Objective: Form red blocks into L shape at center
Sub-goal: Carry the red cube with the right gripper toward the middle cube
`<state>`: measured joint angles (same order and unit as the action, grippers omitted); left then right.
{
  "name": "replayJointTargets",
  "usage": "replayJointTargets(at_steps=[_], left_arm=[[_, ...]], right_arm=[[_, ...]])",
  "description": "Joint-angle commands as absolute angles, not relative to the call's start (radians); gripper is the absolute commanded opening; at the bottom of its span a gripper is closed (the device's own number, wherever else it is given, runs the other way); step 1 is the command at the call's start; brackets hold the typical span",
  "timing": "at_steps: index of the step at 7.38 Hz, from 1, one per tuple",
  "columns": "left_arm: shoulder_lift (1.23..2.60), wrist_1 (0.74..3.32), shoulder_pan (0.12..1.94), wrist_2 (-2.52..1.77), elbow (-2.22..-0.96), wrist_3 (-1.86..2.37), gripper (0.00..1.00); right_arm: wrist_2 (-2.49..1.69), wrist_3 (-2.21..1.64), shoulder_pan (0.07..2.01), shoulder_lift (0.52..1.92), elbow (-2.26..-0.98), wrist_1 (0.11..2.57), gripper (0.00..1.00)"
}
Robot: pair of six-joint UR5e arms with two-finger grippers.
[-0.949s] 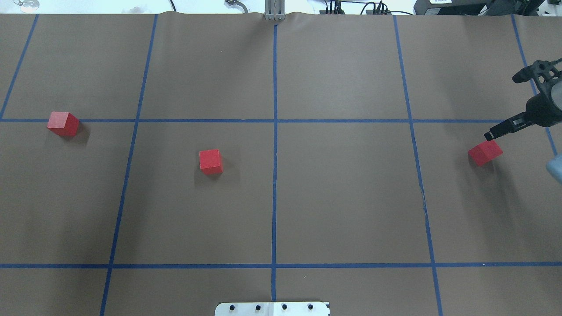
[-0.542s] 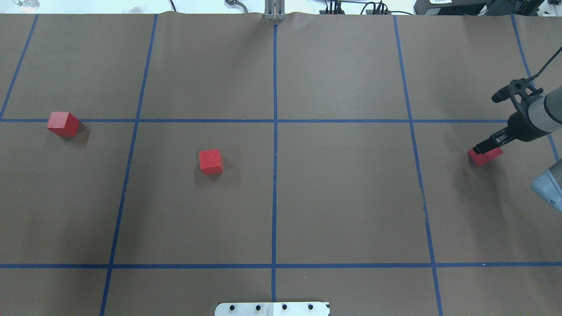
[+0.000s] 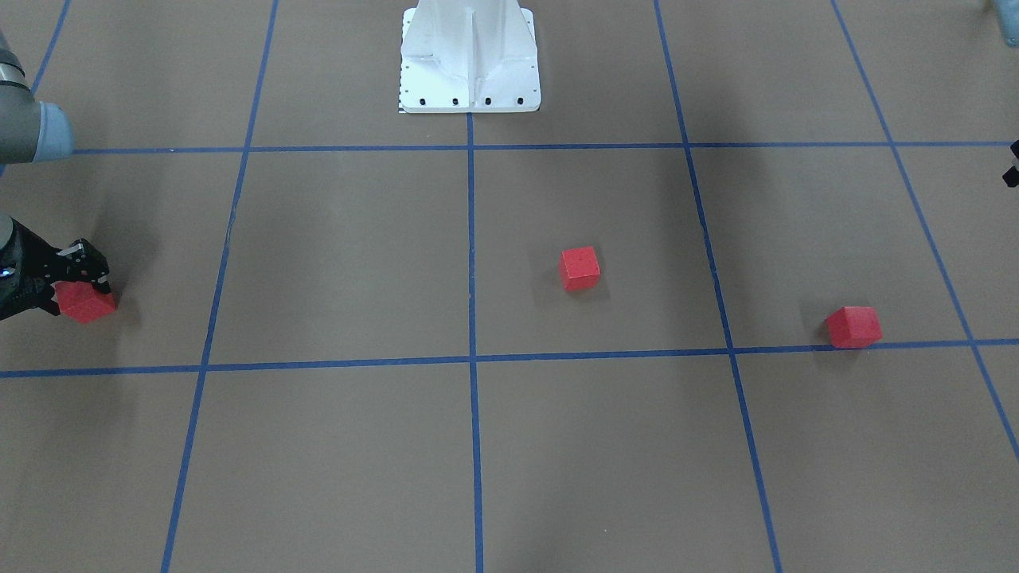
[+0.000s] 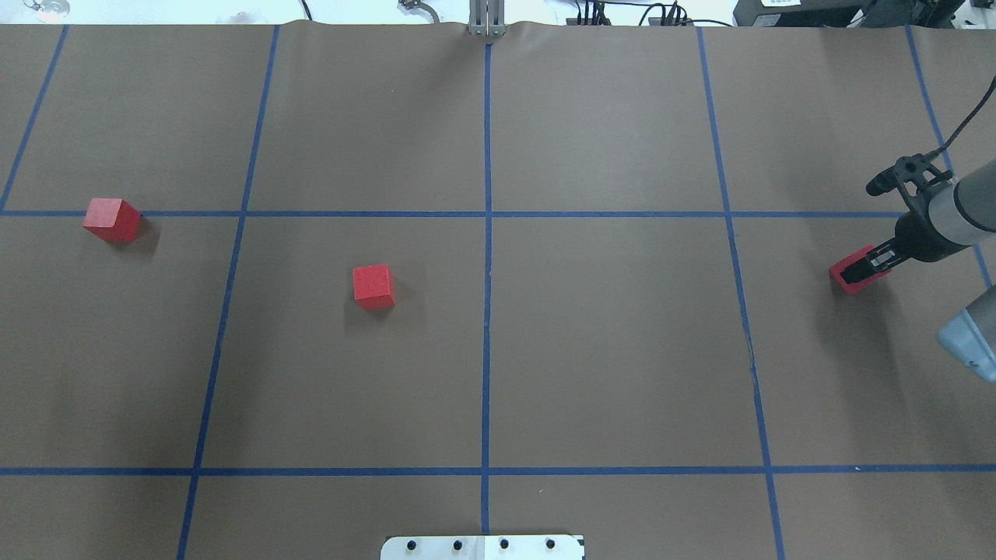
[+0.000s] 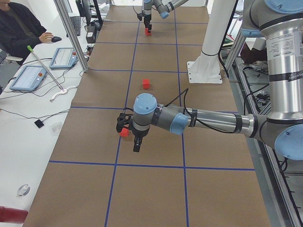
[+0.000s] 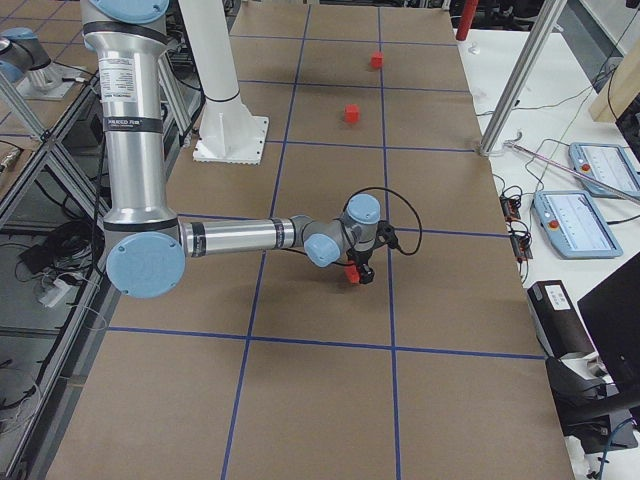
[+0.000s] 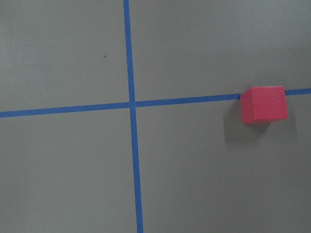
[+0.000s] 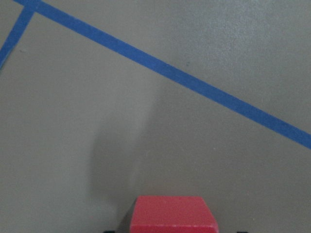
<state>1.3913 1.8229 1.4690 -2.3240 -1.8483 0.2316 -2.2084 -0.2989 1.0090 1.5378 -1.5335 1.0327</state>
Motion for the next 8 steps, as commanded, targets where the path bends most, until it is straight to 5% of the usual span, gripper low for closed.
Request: replayJointTargets(at_steps=[1,3,8], left_arm=[[1.391,1.825,1.47,-2.324,-1.848,0.232,1.0],[1.391,1.827,1.468,-2.325,-1.848,0.232,1.0],[1.391,1.827,1.468,-2.324,-1.839,0.23,1.0]], right_arm=[[-2.262,-0.316,1.011,1.522,-1.54,1.043,0.0],[-2.302,-0.658,1.011,1.418,-1.615,1.104,0.0],[-2.03,-1.266,0.621,0.972,-1.638,1.314,0.0]])
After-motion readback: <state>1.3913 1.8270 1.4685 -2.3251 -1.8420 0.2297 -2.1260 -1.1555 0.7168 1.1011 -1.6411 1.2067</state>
